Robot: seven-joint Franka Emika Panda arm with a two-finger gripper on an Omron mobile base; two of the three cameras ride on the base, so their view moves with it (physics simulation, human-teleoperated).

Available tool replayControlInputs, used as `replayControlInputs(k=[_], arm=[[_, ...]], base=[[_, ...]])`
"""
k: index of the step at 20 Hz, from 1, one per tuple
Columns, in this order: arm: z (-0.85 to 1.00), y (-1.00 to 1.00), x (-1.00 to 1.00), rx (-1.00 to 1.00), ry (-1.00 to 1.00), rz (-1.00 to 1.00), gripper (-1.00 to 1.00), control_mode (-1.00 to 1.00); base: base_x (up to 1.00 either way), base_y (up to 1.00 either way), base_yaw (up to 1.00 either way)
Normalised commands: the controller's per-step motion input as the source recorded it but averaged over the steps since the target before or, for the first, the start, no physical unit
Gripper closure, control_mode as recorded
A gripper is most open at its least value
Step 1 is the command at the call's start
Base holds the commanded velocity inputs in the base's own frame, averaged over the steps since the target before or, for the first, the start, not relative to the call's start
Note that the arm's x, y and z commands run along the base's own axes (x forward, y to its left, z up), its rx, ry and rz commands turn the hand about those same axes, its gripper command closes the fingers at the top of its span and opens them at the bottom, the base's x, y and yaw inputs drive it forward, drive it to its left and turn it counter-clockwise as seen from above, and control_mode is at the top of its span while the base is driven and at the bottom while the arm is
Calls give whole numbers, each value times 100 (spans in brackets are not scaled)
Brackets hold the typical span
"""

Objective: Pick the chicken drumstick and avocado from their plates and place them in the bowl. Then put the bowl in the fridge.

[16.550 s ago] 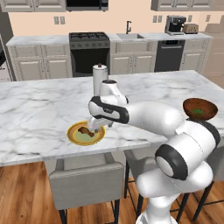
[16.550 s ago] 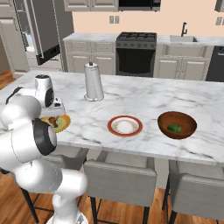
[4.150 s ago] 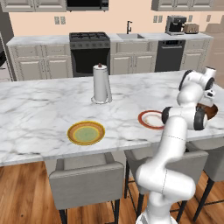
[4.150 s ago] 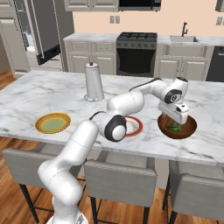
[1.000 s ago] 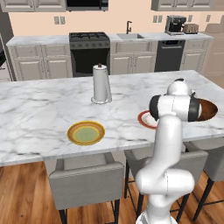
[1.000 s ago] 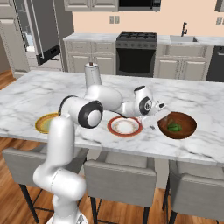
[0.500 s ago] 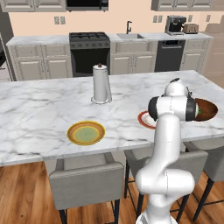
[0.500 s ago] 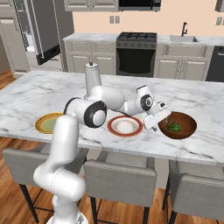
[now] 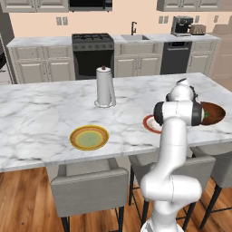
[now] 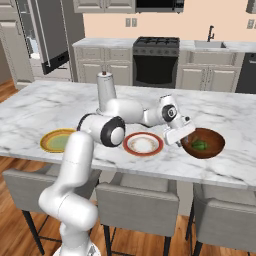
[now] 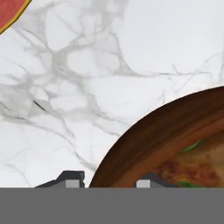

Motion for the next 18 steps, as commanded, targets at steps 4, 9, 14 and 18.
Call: replayControlInputs(k=[4, 9, 14, 18], arm=[[-9, 0, -16, 21, 7, 0, 100, -100], [22, 12, -15, 7, -7, 3, 100, -100], [34, 31, -13, 0, -15, 12, 100, -100], [38, 35, -30, 0, -18, 19, 100, -100]], base=[[0, 0, 0], [0, 0, 0], [0, 0, 0], [0, 0, 0]])
